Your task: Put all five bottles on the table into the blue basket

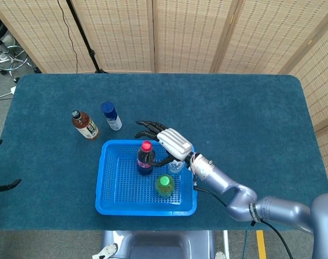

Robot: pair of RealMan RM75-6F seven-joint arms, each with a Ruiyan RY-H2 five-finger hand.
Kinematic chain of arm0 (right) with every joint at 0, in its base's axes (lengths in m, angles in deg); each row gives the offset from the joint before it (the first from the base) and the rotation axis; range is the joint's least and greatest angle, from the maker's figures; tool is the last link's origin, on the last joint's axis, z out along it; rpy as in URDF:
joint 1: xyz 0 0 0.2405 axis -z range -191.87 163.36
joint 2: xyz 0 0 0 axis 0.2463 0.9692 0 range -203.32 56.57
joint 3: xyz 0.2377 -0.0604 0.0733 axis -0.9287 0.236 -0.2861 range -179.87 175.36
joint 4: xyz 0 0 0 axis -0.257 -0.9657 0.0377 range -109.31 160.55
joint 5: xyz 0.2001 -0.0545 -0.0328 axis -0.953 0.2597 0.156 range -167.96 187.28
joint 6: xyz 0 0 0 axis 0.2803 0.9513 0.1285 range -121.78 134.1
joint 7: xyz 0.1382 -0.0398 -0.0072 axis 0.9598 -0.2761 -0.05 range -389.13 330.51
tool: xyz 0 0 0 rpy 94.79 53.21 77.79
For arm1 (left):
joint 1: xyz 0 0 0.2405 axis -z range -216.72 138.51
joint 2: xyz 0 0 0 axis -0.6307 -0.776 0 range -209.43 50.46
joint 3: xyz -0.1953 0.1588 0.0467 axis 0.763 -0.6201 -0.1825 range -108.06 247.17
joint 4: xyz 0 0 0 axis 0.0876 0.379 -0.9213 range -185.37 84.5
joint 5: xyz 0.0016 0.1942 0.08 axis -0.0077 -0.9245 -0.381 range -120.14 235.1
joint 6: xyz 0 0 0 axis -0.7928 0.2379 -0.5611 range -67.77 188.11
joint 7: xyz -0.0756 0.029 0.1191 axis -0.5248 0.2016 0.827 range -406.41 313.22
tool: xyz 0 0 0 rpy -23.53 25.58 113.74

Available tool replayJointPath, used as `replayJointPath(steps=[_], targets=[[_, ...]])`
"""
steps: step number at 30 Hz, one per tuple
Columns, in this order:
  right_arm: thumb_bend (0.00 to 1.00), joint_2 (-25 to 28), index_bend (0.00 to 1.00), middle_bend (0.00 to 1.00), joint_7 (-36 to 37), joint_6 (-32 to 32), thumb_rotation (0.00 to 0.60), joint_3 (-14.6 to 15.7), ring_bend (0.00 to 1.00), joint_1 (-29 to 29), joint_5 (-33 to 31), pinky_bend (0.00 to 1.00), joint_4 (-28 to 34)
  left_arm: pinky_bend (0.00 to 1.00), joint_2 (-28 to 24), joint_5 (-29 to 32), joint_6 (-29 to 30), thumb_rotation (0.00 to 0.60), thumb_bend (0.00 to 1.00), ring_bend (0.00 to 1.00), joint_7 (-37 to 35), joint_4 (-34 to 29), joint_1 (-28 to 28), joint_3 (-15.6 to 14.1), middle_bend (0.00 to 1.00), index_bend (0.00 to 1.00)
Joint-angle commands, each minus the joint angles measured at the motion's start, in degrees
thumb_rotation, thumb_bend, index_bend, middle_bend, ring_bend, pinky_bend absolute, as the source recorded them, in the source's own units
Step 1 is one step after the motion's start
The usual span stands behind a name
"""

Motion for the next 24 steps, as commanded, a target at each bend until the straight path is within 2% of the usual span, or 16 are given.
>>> replayJointPath(steps=[1, 6, 12, 15, 17, 21, 22, 24], targets=[[0.19, 2.0, 0.14, 0.0, -1.7, 1.0, 0.6, -0.7, 0.0, 0.8, -0.6, 0.03, 2.5, 0.0, 0.0, -0.1, -0.1, 0.6, 0.04, 0.0, 0.1, 0.0, 0.1, -0.1, 0.0, 0.0], [0.1, 7.7, 0.09, 0.0, -5.2, 2.8, 0.6, -2.4, 0.0, 3.0, -3.1, 0.01, 8.3, 0.0, 0.2, -2.2, 0.5, 0.6, 0.04, 0.0, -1.7, 0.4, 0.4, -0.1, 0.0, 0.0], [0.01, 15.0, 0.08, 0.0, -11.0, 10.1, 0.6, -3.4, 0.0, 9.1, -5.3, 0.01, 13.1, 0.0, 0.9, -3.8, -0.3, 0.6, 0.04, 0.0, -6.9, 2.4, 2.6, 1.9, 0.0, 0.0], [0.0, 19.3, 0.06, 0.0, -12.8, 12.7, 0.6, -2.1, 0.0, 12.8, -5.0, 0.01, 15.8, 0.0, 2.1, -3.4, -2.4, 0.6, 0.03, 0.0, -10.0, 5.1, 4.7, 3.2, 0.0, 0.0], [0.0, 22.4, 0.04, 0.0, -14.2, 15.9, 0.6, 0.0, 0.0, 16.5, -3.0, 0.0, 16.8, 0.0, 3.6, -3.5, -4.0, 0.6, 0.02, 0.0, -13.4, 7.9, 6.7, 4.4, 0.0, 0.0], [0.0, 24.2, 0.03, 0.0, -16.7, 20.0, 0.6, 4.0, 0.0, 21.2, 0.9, 0.0, 15.6, 0.0, 5.7, -4.0, -5.3, 0.6, 0.0, 0.0, -18.2, 11.6, 8.5, 5.2, 0.0, 0.0], [0.0, 24.3, 0.02, 0.0, -17.2, 21.1, 0.6, 6.0, 0.0, 23.1, 2.0, 0.0, 14.3, 0.0, 6.4, -3.7, -6.7, 0.6, 0.0, 0.0, -19.6, 12.5, 9.4, 5.4, 0.0, 0.0], [0.0, 23.6, 0.02, 0.0, -17.0, 22.8, 0.6, 8.0, 0.0, 25.3, 3.4, 0.0, 12.1, 0.0, 7.0, -3.5, -8.5, 0.6, 0.0, 0.0, -21.9, 13.7, 10.5, 5.6, 0.0, 0.0]])
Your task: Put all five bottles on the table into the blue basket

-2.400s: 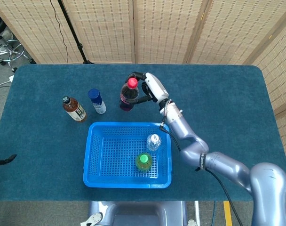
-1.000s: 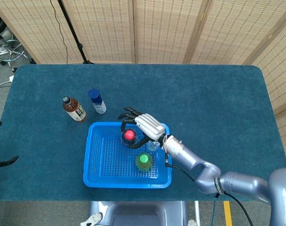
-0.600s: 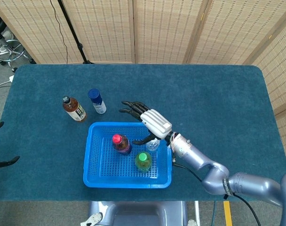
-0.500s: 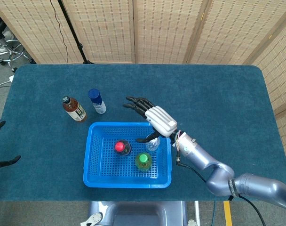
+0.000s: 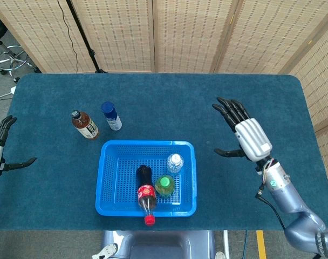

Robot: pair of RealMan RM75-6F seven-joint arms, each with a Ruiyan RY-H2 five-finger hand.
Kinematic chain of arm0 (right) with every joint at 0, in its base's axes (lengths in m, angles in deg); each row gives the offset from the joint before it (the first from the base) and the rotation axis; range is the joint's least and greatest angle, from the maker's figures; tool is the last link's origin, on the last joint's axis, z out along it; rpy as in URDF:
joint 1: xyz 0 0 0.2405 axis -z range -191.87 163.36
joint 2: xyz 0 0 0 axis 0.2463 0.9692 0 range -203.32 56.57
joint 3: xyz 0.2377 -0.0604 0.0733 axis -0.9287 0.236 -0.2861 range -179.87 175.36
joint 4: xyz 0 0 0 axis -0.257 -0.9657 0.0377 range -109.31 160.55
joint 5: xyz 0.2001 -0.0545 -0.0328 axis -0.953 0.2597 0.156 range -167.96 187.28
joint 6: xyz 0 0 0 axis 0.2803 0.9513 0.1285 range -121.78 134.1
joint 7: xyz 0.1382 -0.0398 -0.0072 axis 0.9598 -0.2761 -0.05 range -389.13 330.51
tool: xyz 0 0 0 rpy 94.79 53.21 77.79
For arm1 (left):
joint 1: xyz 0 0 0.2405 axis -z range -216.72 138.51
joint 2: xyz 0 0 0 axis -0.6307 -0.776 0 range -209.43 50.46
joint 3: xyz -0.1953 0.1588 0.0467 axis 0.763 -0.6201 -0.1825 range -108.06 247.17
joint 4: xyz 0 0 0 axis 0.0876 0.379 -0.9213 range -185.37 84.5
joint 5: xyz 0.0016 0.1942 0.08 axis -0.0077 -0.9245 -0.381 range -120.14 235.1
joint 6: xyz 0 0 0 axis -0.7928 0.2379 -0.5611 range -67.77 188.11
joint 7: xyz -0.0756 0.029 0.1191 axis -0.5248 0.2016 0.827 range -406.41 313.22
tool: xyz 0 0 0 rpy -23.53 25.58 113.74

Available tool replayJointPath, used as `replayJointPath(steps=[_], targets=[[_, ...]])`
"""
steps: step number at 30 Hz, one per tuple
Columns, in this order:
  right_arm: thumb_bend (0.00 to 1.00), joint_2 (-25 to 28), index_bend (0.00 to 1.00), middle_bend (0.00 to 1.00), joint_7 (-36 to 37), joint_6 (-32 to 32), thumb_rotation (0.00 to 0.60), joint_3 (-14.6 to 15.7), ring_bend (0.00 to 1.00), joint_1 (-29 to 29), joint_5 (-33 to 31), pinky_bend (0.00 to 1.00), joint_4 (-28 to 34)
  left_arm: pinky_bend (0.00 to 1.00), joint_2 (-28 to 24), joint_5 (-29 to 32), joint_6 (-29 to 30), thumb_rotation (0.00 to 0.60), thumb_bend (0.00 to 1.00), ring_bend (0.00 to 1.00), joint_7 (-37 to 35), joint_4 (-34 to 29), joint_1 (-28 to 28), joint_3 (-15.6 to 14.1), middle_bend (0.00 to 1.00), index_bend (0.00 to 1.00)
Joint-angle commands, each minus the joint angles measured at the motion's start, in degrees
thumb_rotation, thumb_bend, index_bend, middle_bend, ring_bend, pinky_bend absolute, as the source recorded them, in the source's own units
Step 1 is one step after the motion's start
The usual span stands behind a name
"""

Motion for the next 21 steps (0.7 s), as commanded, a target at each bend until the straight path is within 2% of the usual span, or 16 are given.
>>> replayJointPath(steps=[1, 5, 9, 16, 21], targets=[[0.0, -0.3, 0.01, 0.0, -0.7, 3.5, 0.6, 4.7, 0.0, 4.9, 3.4, 0.0, -4.0, 0.0, 2.1, 0.3, -3.7, 0.6, 0.0, 0.0, -4.7, 3.0, 2.7, 0.8, 0.0, 0.0], [0.0, -3.1, 0.0, 0.0, 1.1, 5.5, 0.6, 8.0, 0.0, 9.0, 3.8, 0.0, -9.0, 0.0, 4.5, 1.0, -6.1, 0.6, 0.0, 0.0, -8.0, 6.3, 4.6, 1.3, 0.0, 0.0], [0.0, -5.8, 0.0, 0.0, 2.1, 7.8, 0.6, 9.9, 0.0, 12.7, 3.3, 0.0, -13.0, 0.0, 7.8, 1.7, -9.4, 0.6, 0.0, 0.0, -12.7, 11.0, 6.8, 1.7, 0.0, 0.0], [0.0, -7.2, 0.0, 0.0, -0.4, 10.2, 0.6, 9.3, 0.0, 16.2, 1.3, 0.0, -14.4, 0.0, 12.3, 1.6, -13.3, 0.6, 0.0, 0.0, -17.6, 18.2, 10.0, 1.6, 0.0, 0.0], [0.0, -6.7, 0.0, 0.0, 0.9, 10.3, 0.6, 8.9, 0.0, 16.8, 1.8, 0.0, -14.2, 0.0, 16.0, 1.3, -16.6, 0.6, 0.0, 0.0, -21.5, 23.7, 13.1, 1.8, 0.0, 0.0]])
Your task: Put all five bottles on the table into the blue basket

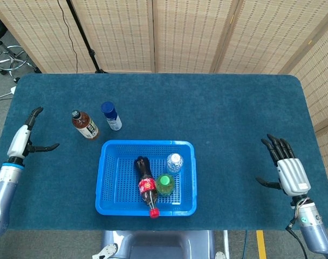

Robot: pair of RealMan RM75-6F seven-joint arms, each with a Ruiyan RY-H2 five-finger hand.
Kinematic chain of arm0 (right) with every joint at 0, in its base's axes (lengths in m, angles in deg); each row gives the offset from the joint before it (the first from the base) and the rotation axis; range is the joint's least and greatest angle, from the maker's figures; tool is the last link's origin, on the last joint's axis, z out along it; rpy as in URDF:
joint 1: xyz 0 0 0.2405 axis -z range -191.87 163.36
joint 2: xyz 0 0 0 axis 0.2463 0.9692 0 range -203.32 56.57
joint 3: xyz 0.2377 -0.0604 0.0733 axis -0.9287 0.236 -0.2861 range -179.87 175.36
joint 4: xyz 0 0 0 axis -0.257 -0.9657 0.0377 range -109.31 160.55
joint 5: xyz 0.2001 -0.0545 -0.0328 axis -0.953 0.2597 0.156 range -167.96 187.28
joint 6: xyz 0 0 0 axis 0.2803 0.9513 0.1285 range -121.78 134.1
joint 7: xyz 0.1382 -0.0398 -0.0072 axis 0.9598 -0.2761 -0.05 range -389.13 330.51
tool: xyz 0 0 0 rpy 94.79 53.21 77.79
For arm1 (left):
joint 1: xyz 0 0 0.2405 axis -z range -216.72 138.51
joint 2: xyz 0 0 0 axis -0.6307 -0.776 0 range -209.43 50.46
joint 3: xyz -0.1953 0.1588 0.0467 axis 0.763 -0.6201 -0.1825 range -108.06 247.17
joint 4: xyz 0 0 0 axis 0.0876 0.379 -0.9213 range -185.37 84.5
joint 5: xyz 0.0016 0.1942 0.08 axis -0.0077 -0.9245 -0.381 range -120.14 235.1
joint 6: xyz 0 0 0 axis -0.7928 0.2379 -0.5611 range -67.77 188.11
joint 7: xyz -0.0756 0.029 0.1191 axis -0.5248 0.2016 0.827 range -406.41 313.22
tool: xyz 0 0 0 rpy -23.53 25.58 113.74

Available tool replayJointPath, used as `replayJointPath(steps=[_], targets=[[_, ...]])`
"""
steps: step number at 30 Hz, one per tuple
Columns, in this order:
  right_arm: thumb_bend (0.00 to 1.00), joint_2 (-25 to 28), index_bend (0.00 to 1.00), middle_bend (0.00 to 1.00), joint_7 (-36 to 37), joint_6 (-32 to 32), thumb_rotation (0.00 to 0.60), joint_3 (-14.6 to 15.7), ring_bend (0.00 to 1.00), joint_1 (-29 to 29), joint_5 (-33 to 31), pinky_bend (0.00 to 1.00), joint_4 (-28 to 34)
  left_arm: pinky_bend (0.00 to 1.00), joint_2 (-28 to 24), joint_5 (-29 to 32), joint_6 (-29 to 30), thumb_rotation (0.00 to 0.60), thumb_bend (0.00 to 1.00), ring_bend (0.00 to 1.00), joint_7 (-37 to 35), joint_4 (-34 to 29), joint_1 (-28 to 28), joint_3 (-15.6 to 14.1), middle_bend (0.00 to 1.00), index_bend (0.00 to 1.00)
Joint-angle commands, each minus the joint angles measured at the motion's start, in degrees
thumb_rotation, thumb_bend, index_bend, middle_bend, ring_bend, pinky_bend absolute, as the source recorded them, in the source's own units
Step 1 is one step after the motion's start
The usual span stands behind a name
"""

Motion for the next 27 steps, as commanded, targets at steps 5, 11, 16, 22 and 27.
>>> replayJointPath(steps=[5, 11, 16, 22, 27], targets=[[0.0, 0.6, 0.0, 0.0, 1.9, -0.6, 0.6, -0.5, 0.0, 0.2, 0.9, 0.0, -0.1, 0.0, 6.0, -2.9, -5.3, 0.6, 0.0, 0.0, -8.7, 10.0, 5.7, -0.8, 0.0, 0.0], [0.0, 1.4, 0.0, 0.0, 4.2, -1.6, 0.6, -0.9, 0.0, -0.3, 2.2, 0.0, -0.2, 0.0, 12.5, -3.2, -8.1, 0.6, 0.0, 0.0, -10.8, 19.1, 9.6, -1.1, 0.0, 0.0], [0.0, 1.6, 0.01, 0.0, 5.3, -1.9, 0.6, -1.3, 0.0, -0.5, 2.7, 0.0, -0.5, 0.0, 16.0, -3.4, -9.8, 0.6, 0.01, 0.0, -13.4, 22.5, 12.3, -1.0, 0.0, 0.0], [0.0, 1.7, 0.01, 0.0, 6.8, -2.1, 0.6, -1.5, 0.0, -0.5, 3.2, 0.0, -0.7, 0.05, 19.2, -1.5, -11.5, 0.6, 0.38, 0.0, -15.2, 24.5, 14.8, 0.7, 0.0, 0.0], [0.0, 1.9, 0.01, 0.0, 7.6, -2.2, 0.6, -1.8, 0.0, -0.3, 3.3, 0.0, -0.9, 0.25, 20.5, -0.6, -10.6, 0.6, 0.45, 0.17, -15.1, 24.5, 15.4, 1.5, 0.18, 0.3]])
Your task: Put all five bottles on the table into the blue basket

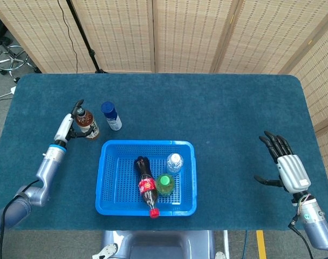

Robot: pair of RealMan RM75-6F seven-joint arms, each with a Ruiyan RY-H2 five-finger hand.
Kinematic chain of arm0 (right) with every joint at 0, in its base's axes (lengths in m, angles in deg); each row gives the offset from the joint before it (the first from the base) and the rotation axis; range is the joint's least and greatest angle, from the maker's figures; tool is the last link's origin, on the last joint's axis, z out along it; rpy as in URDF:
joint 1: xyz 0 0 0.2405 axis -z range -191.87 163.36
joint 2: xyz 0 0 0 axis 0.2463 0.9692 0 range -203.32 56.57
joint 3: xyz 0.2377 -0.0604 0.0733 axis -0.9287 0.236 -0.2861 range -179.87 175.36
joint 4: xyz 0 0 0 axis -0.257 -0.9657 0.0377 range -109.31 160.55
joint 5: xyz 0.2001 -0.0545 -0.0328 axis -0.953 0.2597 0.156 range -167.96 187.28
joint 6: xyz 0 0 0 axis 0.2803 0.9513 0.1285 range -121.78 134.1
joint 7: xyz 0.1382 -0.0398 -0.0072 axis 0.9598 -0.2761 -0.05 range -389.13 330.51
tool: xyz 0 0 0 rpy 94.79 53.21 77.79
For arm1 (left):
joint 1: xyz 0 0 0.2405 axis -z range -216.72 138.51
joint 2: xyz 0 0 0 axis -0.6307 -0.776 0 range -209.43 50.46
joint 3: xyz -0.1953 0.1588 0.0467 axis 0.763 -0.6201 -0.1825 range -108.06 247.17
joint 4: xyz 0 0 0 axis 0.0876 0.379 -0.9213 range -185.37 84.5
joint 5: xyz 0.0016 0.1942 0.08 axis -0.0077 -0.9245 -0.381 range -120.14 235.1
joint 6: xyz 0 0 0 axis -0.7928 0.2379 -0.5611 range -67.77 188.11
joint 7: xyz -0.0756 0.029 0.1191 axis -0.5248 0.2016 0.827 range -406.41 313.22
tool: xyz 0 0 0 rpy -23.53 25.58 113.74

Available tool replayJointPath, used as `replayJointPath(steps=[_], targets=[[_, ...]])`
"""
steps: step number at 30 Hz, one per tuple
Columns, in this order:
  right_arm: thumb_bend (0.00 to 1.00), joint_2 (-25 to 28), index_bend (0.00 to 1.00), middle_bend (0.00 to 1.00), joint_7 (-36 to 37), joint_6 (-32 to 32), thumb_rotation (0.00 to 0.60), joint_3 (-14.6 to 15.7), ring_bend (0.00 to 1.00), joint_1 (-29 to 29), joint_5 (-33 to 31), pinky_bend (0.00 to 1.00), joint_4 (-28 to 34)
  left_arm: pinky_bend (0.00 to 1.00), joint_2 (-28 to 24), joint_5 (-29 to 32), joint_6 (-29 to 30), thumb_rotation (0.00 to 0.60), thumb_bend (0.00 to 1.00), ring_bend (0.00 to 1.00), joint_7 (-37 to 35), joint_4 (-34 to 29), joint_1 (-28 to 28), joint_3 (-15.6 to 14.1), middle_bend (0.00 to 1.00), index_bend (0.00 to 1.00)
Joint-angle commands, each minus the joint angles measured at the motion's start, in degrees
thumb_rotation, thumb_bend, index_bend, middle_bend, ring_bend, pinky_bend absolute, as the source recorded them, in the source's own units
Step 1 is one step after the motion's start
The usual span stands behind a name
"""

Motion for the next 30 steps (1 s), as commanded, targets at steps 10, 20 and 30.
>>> replayJointPath(steps=[10, 20, 30], targets=[[0.0, -0.1, 0.01, 0.0, 0.2, -0.6, 0.6, -0.3, 0.0, 0.2, 0.2, 0.0, -0.1, 0.38, -2.9, 0.8, 6.2, 0.6, 0.49, 0.37, -1.3, -5.9, -2.5, 1.3, 0.41, 0.57], [0.0, 0.0, 0.01, 0.0, -0.7, -0.1, 0.6, -0.6, 0.0, 0.6, 0.5, 0.0, 0.9, 0.4, -16.4, -7.4, 19.3, 0.6, 0.5, 0.38, -6.1, -26.8, -7.2, 0.2, 0.43, 0.59], [0.0, 0.2, 0.01, 0.0, -0.7, -0.3, 0.6, -0.9, 0.0, 0.7, 0.3, 0.0, 1.3, 0.4, -27.7, -17.0, 20.2, 0.6, 0.5, 0.37, 6.3, -53.4, -3.6, -1.8, 0.43, 0.57]])
